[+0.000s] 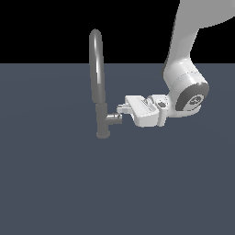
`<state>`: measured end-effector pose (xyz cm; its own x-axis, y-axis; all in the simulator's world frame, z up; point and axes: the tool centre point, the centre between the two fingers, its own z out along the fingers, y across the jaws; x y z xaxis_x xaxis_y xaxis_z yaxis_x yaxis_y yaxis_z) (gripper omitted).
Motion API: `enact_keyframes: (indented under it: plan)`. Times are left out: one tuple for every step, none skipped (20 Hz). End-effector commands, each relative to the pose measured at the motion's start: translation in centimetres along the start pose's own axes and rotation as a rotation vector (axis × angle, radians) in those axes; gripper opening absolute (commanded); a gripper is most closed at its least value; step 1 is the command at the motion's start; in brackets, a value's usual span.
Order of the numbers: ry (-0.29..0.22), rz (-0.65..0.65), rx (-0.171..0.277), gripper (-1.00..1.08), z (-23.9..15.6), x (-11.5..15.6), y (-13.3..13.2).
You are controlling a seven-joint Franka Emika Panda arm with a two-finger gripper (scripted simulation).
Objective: Turn on the faucet by rotating a designated handle.
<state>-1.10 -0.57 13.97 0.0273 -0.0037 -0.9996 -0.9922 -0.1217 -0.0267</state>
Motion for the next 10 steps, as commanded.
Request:
enact_keyframes:
  plan:
    - [-0.007, 0.024, -0.003, -1.00, 0.0, 1.1, 1.4]
    - [-0.002, 0.003, -0.001, -1.00, 0.0, 0.2, 0.4]
    - [-0.003, 0.006, -0.002, -1.00, 0.0, 0.8, 0.8]
    - [-0.004, 0.009, -0.002, -1.00, 0.0, 1.4, 1.2]
    - [-0.004, 0.013, -0.002, -1.00, 0.0, 2.0, 1.6]
    - [-0.005, 0.016, -0.003, -1.00, 0.0, 2.6, 2.1]
    - [-0.006, 0.019, -0.003, -1.00, 0.0, 3.2, 2.5]
    - [-0.007, 0.023, -0.003, -1.00, 0.0, 3.8, 2.9]
    - [-0.007, 0.023, -0.003, -1.00, 0.0, 3.8, 2.9]
    - [-0.005, -0.009, -0.007, -1.00, 0.0, 1.8, 1.7]
